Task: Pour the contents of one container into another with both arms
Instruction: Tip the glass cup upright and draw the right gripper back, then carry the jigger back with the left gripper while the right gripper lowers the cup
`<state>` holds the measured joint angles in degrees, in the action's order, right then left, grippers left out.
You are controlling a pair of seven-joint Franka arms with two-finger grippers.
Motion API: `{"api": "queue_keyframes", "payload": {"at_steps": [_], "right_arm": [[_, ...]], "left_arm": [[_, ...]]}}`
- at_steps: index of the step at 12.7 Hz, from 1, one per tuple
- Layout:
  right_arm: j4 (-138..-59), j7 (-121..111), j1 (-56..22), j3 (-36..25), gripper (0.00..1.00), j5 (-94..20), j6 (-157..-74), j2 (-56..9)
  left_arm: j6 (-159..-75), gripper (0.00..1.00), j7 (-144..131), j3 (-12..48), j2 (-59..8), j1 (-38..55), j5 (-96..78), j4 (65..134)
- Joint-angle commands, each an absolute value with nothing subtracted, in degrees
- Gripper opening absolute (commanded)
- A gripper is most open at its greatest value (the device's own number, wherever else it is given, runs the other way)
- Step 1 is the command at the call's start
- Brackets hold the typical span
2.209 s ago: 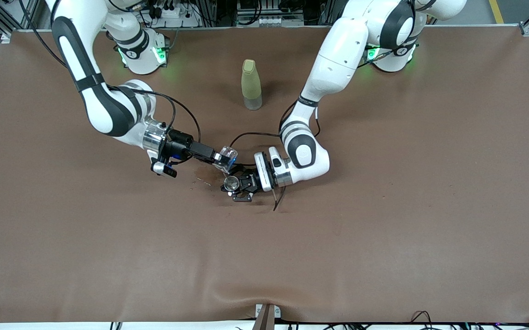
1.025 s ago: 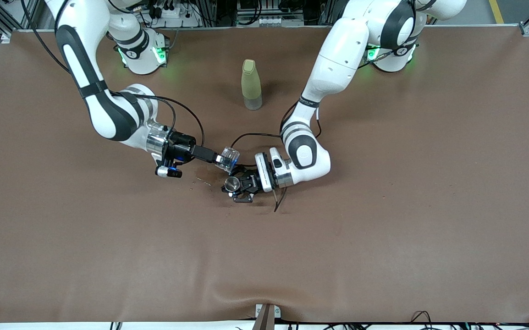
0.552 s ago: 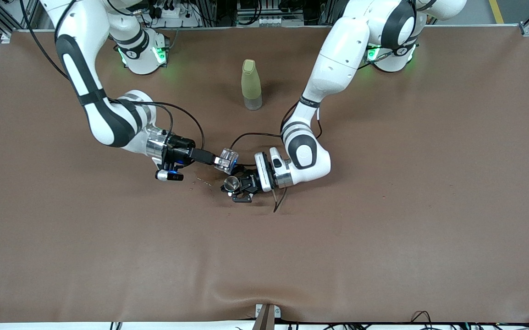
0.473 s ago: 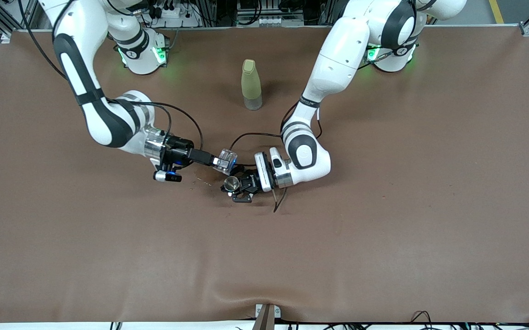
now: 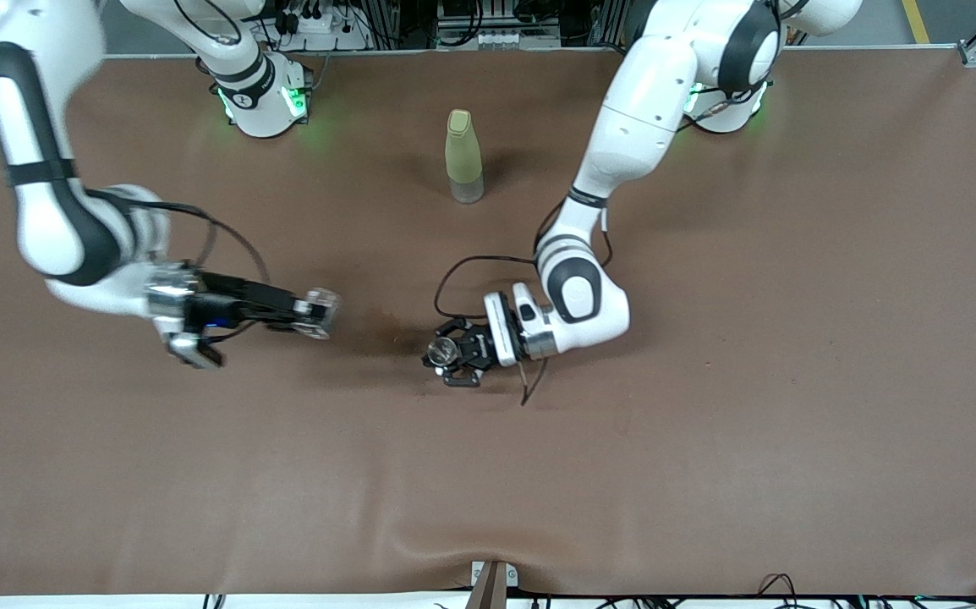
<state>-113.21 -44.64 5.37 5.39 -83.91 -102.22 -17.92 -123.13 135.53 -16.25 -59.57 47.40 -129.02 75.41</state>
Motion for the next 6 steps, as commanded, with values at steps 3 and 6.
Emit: {"api": "queue_keyframes", "payload": {"at_steps": [3, 6], "right_arm": [[-107.2, -63.2, 19.1, 6.5, 0.12, -66.2, -95.3, -18.3], [-107.8, -83.2, 23.6, 6.5, 0.13, -66.0, -94.8, -20.1]], "left_arm": [[-115.7, 0.00, 133.2, -15.6, -52.3, 41.3, -119.1, 83.4], [-109.7, 0.00, 131.5, -15.6, -46.7, 36.4, -110.5, 90.1]]}}
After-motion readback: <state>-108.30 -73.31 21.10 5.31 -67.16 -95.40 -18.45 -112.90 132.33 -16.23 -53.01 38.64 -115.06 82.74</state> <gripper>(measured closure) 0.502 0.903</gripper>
